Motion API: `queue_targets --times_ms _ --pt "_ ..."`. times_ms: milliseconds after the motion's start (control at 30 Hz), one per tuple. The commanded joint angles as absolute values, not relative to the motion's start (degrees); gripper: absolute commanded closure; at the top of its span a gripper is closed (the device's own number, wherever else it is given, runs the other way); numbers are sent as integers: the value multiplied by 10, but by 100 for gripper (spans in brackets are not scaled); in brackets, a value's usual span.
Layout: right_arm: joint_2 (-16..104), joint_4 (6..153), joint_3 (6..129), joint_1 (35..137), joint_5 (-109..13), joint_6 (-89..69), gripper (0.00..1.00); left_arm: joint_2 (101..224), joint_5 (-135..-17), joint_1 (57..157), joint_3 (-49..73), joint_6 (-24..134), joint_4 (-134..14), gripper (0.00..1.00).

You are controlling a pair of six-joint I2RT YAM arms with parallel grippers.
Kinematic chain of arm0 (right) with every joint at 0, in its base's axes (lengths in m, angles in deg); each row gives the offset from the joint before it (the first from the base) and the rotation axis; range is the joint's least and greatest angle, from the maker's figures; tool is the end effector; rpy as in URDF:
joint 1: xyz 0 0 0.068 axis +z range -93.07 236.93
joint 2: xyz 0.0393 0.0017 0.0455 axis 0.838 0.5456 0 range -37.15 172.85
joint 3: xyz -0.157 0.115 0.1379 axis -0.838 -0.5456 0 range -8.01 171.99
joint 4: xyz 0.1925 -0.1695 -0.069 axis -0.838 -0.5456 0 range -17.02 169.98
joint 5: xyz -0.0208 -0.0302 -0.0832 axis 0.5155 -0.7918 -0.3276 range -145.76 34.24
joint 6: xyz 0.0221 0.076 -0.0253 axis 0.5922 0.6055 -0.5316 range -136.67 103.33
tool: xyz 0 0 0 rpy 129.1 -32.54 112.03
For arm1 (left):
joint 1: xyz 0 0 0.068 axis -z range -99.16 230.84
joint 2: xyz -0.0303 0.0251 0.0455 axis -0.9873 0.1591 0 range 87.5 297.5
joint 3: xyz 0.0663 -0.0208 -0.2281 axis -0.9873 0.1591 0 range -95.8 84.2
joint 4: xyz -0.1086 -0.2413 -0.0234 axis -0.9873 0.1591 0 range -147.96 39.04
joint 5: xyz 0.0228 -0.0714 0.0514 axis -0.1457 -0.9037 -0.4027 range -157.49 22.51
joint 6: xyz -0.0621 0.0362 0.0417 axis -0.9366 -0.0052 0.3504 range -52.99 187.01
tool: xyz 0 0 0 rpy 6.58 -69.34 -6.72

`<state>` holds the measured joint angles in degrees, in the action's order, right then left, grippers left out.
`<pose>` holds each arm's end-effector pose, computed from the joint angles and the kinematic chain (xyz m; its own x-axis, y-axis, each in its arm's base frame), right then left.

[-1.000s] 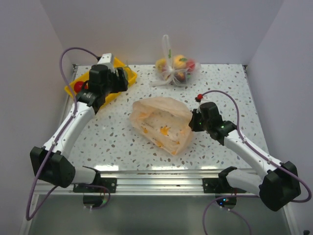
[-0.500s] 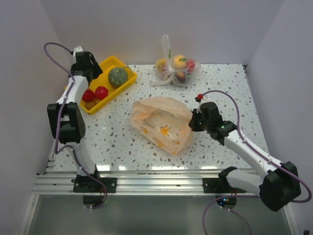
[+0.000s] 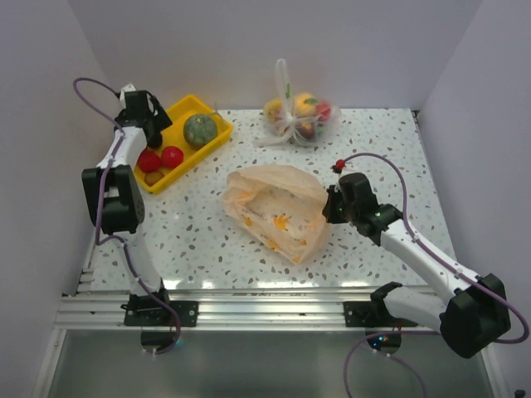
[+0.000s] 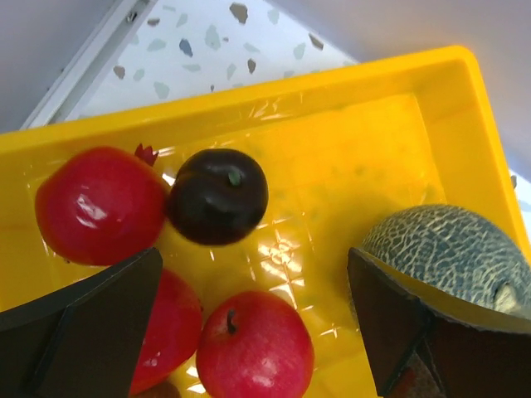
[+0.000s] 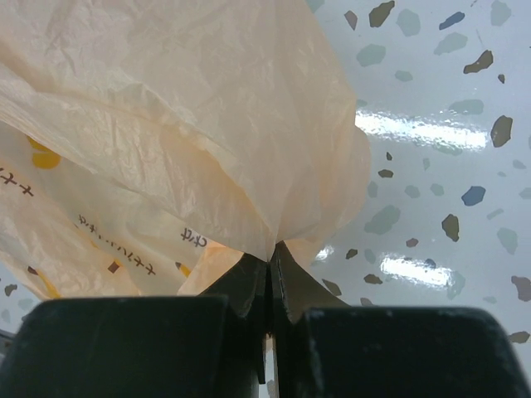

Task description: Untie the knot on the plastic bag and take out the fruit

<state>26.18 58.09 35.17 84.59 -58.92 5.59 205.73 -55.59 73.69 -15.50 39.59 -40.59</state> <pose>0.2508 0.1269 0.1899 -0.7108 0.0545 -0.7013 -0.1706 0.9539 0.2471 0.4953 0.0774 0.2073 -0.3839 -0.5025 -0.7747 -0.5234 0.8096 -0.2657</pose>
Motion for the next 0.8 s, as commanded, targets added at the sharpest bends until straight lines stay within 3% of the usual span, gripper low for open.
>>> queue_targets --times_ms 0,467,767 --pt "250 567 385 846 -620 50 100 2009 -577 733 -115 403 -423 0" --pt "194 504 388 846 -729 64 100 1732 -692 743 95 373 -468 0" --pt "131 478 349 845 -769 101 100 1547 -656 892 120 450 -407 0"
